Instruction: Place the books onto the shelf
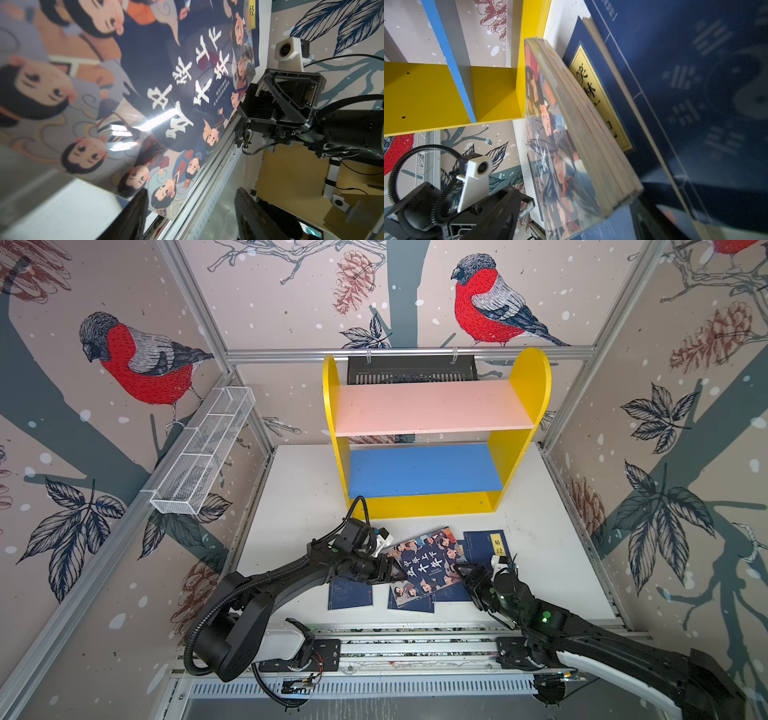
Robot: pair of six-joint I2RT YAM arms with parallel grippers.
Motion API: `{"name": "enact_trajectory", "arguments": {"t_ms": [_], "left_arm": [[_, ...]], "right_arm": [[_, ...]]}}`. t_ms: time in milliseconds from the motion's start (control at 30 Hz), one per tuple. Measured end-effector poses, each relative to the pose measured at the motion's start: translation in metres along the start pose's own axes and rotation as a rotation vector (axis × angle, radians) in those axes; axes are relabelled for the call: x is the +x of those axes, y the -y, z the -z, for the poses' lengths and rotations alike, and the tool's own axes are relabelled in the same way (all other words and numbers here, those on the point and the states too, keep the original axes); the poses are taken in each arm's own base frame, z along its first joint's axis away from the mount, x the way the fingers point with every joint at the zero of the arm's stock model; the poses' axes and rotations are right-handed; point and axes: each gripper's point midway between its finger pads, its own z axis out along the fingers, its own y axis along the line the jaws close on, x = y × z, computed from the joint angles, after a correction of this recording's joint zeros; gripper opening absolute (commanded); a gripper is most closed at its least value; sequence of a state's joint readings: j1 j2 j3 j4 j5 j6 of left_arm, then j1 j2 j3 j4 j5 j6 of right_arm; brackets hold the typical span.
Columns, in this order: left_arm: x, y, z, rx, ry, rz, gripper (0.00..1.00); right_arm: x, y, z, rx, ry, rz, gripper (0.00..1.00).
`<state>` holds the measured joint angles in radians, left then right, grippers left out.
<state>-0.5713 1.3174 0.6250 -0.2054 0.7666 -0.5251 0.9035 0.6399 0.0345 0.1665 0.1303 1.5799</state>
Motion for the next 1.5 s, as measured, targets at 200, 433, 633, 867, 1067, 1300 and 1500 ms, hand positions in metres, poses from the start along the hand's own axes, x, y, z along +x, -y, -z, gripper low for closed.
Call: {"name": "enact_trajectory", "arguments": {"t_ms": [200,433,633,867,1067,1300,1500], "left_arm": [[-0.012,0.002,0.018,-0.078,0.082,-0.111,0.67],[-0.032,-0.007,0.026,-0.186,0.16,-0.239,0.65],[-0.047,-0.026,0.02,-0.277,0.18,-0.283,0.65],[-0.057,-0.034,0.016,-0.319,0.22,-0.316,0.65],[-0.063,-0.049,0.013,-0.391,0.237,-0.341,0.65],[-0.063,-0.056,0.0,-0.403,0.211,-0.342,0.63],[-0.066,-0.041,-0.017,-0.317,0.191,-0.374,0.62]], "right_arm": [[0.002,-0.003,-0.004,0.004,-0.016,0.011,0.84],[0.005,-0.005,-0.006,-0.001,-0.035,0.01,0.84],[0.006,-0.005,-0.006,0.0,-0.04,0.01,0.84],[0.007,-0.006,-0.006,-0.003,-0.045,0.01,0.84],[0.008,-0.004,-0.007,0.001,-0.049,0.011,0.84],[0.009,-0.006,-0.011,-0.004,-0.058,0.02,0.84],[0.012,-0.012,-0.018,0.0,-0.069,0.034,0.85]]}}
